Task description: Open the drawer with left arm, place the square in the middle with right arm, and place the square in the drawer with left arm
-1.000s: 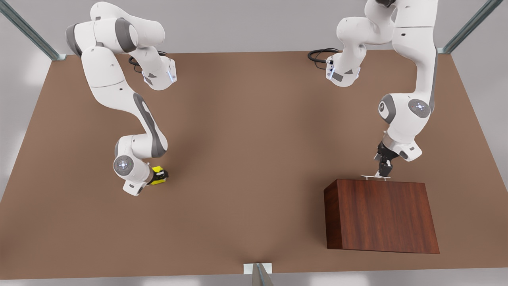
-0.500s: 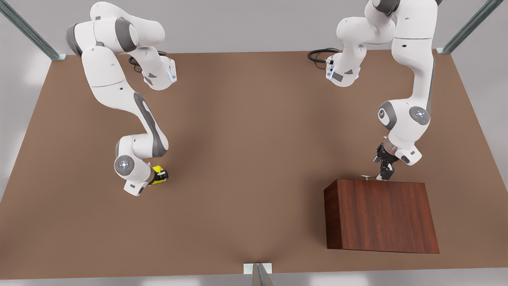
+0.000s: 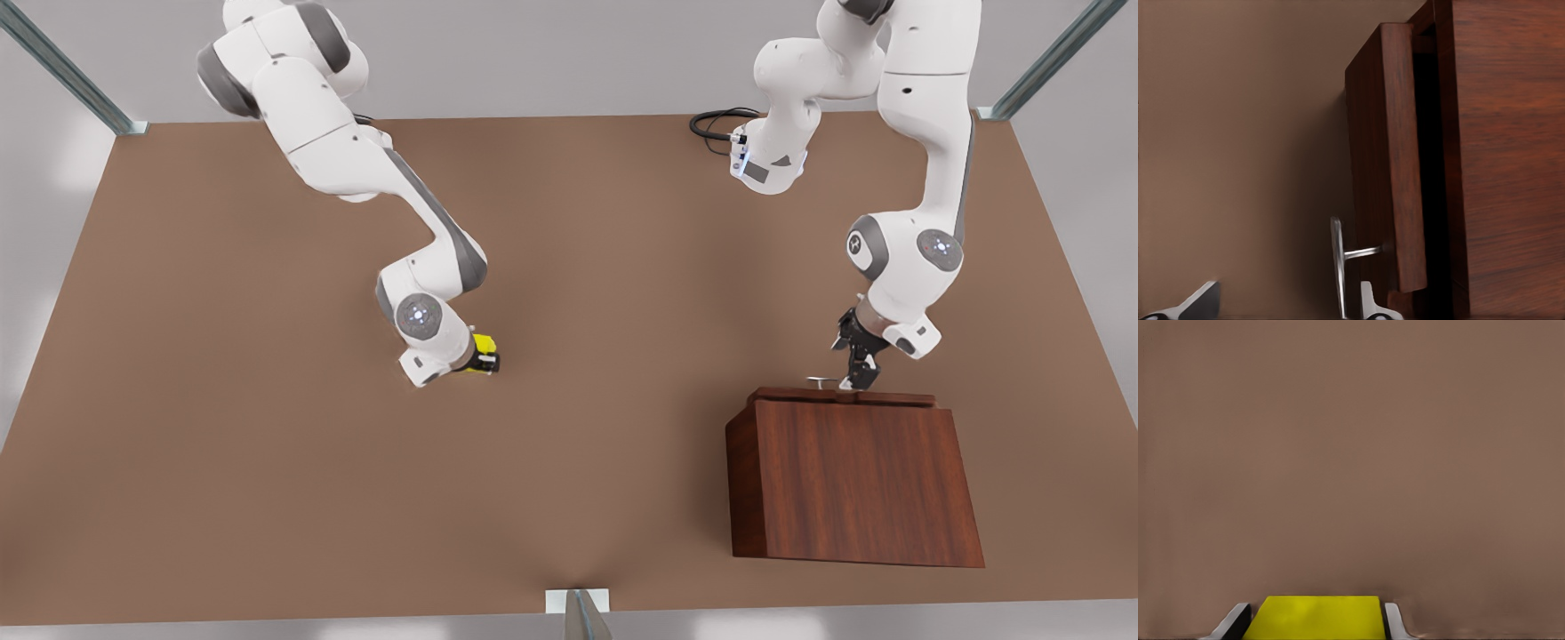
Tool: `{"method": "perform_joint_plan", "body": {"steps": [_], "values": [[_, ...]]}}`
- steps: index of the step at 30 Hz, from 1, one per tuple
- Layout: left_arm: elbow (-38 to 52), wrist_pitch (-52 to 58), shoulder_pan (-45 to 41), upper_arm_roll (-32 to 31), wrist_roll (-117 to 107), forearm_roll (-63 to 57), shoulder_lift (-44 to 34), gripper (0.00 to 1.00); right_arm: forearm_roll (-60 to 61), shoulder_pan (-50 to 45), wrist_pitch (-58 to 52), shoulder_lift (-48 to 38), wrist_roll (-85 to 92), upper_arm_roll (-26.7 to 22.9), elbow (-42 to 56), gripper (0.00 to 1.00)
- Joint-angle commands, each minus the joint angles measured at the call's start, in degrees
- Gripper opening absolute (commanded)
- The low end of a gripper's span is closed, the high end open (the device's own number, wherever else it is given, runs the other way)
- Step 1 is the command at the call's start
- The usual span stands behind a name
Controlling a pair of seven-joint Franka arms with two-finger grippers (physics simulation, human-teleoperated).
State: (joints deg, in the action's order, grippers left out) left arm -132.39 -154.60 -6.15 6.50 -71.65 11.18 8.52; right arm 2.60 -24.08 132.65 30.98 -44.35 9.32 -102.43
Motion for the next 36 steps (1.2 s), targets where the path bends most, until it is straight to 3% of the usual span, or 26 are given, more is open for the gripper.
{"method": "perform_joint_plan", "body": {"steps": [1, 5, 8, 10, 11, 17, 22, 24, 28, 31, 36], "values": [[-0.15, 0.00, 0.00, 0.00, -0.15, -0.02, -0.17, 1.00, -0.05, -1.13, -0.02, 0.74, -2.66, 0.00, 1.35, 0.72], [-1.82, 0.44, 0.00, 0.00, -0.15, -0.02, -1.84, 1.00, -0.14, -15.71, -0.73, 11.99, -26.47, -1.93, 18.75, 0.73], [-3.23, 0.26, 0.00, 0.00, -0.15, -0.02, -2.45, 1.00, -0.14, -21.88, -0.64, 17.88, -38.71, -3.69, 26.14, 0.73], [-4.46, -0.09, 0.00, 0.00, -0.15, -0.02, -3.16, 1.00, -0.14, -23.29, -0.64, 18.50, -40.02, -4.49, 25.62, 0.81], [-5.51, -0.18, 0.00, 0.00, -0.15, -0.02, -4.12, 1.00, -0.14, -23.29, -0.55, 18.50, -40.12, -4.66, 25.62, 0.97], [-7.89, 0.26, 0.00, 0.00, -0.15, -0.02, -6.76, 1.00, -0.40, -22.59, -0.81, 15.79, -38.63, -5.98, 24.75, 1.00], [-9.47, 0.17, 0.00, 0.00, -0.15, -0.02, -7.90, 1.00, -0.14, -6.34, -12.14, -4.95, -8.49, -6.24, 12.52, 1.00], [-9.64, 0.26, 0.00, 0.00, -0.15, -0.02, -8.17, 1.00, -0.22, -1.76, -18.91, -9.36, 5.22, -7.74, 12.17, 1.00], [-11.58, 0.26, 0.00, 0.00, -0.15, -0.02, -9.93, 1.00, -1.01, 17.66, -26.83, -20.78, 38.01, -7.74, 7.78, 1.00], [-13.60, 0.44, 0.00, 0.00, -0.15, -0.02, -11.68, 1.00, -6.02, 22.06, -42.73, -22.10, 44.87, -8.88, 18.04, 1.00], [-15.09, 2.02, 0.00, 0.00, -0.15, -0.02, -13.44, 1.00, -5.76, 23.12, -41.86, -20.87, 46.55, -9.06, 18.85, 1.00]]}}
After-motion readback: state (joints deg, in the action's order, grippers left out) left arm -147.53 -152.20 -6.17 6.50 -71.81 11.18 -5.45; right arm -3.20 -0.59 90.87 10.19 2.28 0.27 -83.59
